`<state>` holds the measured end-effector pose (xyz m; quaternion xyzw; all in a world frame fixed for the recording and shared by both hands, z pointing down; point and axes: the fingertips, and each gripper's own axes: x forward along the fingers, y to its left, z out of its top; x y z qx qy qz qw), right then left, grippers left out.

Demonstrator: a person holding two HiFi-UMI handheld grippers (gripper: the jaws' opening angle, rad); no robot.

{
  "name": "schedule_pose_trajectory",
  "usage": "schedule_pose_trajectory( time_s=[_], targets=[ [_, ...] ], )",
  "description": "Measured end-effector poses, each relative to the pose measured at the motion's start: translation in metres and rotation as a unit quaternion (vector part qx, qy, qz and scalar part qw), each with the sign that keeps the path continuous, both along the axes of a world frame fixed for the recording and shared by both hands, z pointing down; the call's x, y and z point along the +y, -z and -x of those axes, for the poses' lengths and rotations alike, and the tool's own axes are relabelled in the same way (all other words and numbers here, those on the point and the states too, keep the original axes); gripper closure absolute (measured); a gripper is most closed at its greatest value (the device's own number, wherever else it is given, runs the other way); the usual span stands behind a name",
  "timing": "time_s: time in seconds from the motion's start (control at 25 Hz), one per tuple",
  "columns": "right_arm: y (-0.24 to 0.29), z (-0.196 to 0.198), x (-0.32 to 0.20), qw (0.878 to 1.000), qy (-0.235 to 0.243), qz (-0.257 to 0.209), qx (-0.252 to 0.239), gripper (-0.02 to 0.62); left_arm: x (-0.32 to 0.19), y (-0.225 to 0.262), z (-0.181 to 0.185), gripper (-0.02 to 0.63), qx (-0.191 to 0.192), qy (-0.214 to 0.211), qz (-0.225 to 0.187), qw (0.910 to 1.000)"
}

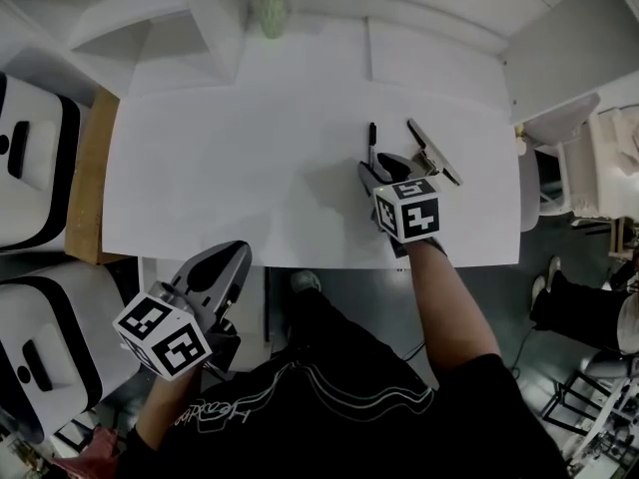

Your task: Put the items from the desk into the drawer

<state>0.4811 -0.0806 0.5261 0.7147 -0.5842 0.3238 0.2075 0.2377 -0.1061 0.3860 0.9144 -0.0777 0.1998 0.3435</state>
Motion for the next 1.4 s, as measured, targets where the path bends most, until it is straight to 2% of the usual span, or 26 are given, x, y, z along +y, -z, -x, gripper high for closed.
schedule_pose_trajectory(
  time_s=[0.16, 0.36, 0.56, 0.76, 1.12, 1.4],
  targets=[
    [-0.007, -0.005, -0.001, 1.000, -0.008, 0.021, -0.005, 0.465, -0.006, 0.000, -0.001, 0.586, -0.001, 0.004, 0.002, 1.0000],
    [-0.009, -0.009, 0.000, 0.999, -0.015, 0.027, -0.012, 0.486, -0.006, 0.001, 0.000, 0.586, 0.000, 0.010, 0.000, 0.9999],
    [-0.010, -0.013, 0.001, 0.999, -0.028, 0.033, -0.001, 0.526, -0.008, 0.001, 0.007, 0.586, 0.000, 0.018, -0.001, 0.9998],
    [-0.008, -0.011, 0.001, 0.999, -0.028, 0.038, 0.012, 0.531, -0.008, 0.002, 0.017, 0.586, 0.000, 0.030, -0.005, 0.9995],
    [0.048, 0.018, 0.010, 0.999, -0.024, -0.027, 0.023, 0.531, 0.005, 0.026, 0.040, 0.586, 0.020, 0.038, -0.023, 0.9988],
    [0.113, 0.077, 0.033, 0.995, 0.007, -0.092, 0.032, 0.531, 0.030, 0.053, 0.069, 0.586, 0.046, 0.049, -0.039, 0.9970]
  ],
)
